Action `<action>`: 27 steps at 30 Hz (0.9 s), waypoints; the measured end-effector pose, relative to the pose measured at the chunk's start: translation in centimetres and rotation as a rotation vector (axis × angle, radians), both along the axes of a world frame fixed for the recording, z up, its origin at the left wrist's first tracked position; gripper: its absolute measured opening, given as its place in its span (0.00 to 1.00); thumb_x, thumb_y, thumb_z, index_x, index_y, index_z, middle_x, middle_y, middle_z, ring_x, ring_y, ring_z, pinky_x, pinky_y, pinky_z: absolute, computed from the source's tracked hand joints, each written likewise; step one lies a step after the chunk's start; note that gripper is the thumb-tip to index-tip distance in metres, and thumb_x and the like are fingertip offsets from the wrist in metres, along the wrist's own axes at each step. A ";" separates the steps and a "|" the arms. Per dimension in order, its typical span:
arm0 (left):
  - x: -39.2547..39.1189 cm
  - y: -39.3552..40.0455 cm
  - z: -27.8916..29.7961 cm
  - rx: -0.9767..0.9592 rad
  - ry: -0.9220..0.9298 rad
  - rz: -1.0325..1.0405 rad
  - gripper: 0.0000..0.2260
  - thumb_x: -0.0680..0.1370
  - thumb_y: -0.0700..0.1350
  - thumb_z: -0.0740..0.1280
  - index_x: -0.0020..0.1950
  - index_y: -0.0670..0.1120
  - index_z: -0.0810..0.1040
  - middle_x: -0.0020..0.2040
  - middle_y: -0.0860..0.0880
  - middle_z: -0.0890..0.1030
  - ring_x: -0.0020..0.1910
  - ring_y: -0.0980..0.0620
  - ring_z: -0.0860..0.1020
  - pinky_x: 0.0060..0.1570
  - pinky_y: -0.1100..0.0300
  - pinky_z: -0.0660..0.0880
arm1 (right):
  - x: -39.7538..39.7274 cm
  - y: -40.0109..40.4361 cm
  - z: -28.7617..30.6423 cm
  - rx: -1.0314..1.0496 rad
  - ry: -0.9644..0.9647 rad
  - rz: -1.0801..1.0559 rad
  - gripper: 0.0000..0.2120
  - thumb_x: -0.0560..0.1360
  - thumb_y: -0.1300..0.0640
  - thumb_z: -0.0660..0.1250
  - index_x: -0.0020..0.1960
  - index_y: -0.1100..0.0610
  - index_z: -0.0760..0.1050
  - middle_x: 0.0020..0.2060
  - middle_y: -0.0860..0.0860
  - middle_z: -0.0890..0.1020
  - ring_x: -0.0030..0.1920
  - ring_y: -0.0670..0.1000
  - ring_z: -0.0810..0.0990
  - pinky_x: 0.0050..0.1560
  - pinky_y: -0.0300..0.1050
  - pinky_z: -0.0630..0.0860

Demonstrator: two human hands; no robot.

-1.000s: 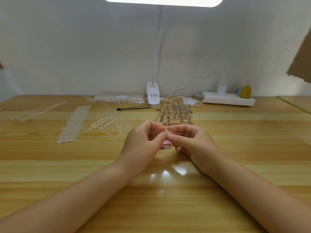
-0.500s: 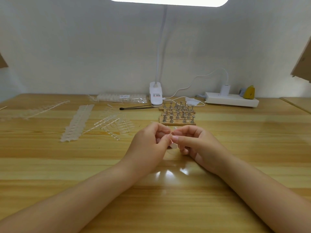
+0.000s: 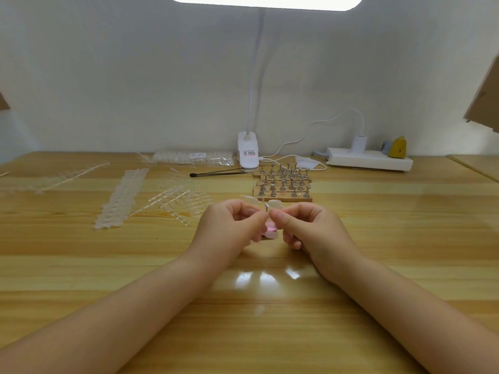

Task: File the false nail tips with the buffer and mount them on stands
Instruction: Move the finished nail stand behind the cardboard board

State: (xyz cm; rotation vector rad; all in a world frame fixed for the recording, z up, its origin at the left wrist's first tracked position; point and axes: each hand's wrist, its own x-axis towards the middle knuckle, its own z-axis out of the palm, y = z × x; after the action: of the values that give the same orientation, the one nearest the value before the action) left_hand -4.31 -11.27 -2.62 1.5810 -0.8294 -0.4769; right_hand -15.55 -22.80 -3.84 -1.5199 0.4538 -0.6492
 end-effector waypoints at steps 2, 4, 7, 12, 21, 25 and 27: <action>0.0 0.1 0.0 -0.031 -0.056 0.023 0.04 0.74 0.42 0.71 0.42 0.43 0.80 0.34 0.47 0.83 0.30 0.58 0.80 0.30 0.70 0.72 | -0.1 0.3 0.1 -0.033 0.005 -0.039 0.13 0.66 0.50 0.76 0.41 0.60 0.82 0.30 0.54 0.79 0.29 0.46 0.74 0.29 0.37 0.69; 0.1 0.1 -0.1 -0.047 -0.119 0.040 0.04 0.74 0.43 0.72 0.41 0.44 0.81 0.34 0.47 0.83 0.30 0.59 0.79 0.30 0.69 0.73 | -0.1 0.6 0.2 -0.083 0.004 -0.070 0.10 0.68 0.52 0.76 0.42 0.59 0.83 0.27 0.49 0.78 0.27 0.45 0.73 0.28 0.36 0.69; 0.1 0.2 -0.3 -0.052 -0.228 0.056 0.03 0.74 0.43 0.72 0.40 0.45 0.81 0.35 0.47 0.83 0.32 0.56 0.80 0.33 0.66 0.76 | -0.1 0.8 0.2 -0.187 -0.014 -0.100 0.07 0.70 0.55 0.75 0.42 0.59 0.83 0.24 0.44 0.78 0.25 0.42 0.72 0.28 0.32 0.68; 1.3 0.2 0.2 -0.061 -0.284 0.138 0.04 0.75 0.43 0.70 0.40 0.48 0.80 0.34 0.49 0.82 0.32 0.56 0.79 0.34 0.64 0.76 | -0.2 0.2 0.6 -0.395 0.023 -0.222 0.06 0.73 0.53 0.72 0.38 0.51 0.82 0.29 0.45 0.82 0.29 0.42 0.75 0.31 0.36 0.73; 7.9 0.5 0.0 0.058 -0.193 0.406 0.04 0.77 0.44 0.63 0.42 0.49 0.75 0.38 0.51 0.80 0.36 0.51 0.76 0.34 0.59 0.71 | -1.5 -4.8 0.4 -0.853 0.710 -0.247 0.29 0.72 0.41 0.69 0.69 0.49 0.69 0.64 0.46 0.75 0.67 0.53 0.67 0.66 0.49 0.65; 7.9 0.3 -0.4 0.119 -0.196 0.331 0.04 0.77 0.43 0.63 0.44 0.47 0.75 0.38 0.51 0.80 0.38 0.51 0.77 0.40 0.57 0.72 | -1.5 -5.2 -0.1 -0.825 0.578 -0.243 0.25 0.70 0.46 0.74 0.65 0.50 0.74 0.57 0.46 0.78 0.61 0.51 0.73 0.62 0.50 0.71; 7.1 0.3 -0.4 0.121 -0.304 0.250 0.03 0.78 0.43 0.62 0.46 0.47 0.75 0.40 0.51 0.81 0.41 0.52 0.78 0.43 0.56 0.74 | -1.6 -5.2 -0.2 -0.813 0.511 -0.258 0.23 0.68 0.48 0.76 0.61 0.49 0.76 0.52 0.44 0.78 0.58 0.50 0.74 0.59 0.48 0.72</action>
State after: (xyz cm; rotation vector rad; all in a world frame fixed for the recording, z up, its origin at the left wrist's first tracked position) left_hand 2.77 -10.99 -3.04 1.8703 -0.8256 -0.1086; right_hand -17.19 -28.02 -4.03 -2.4490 0.8460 -0.6785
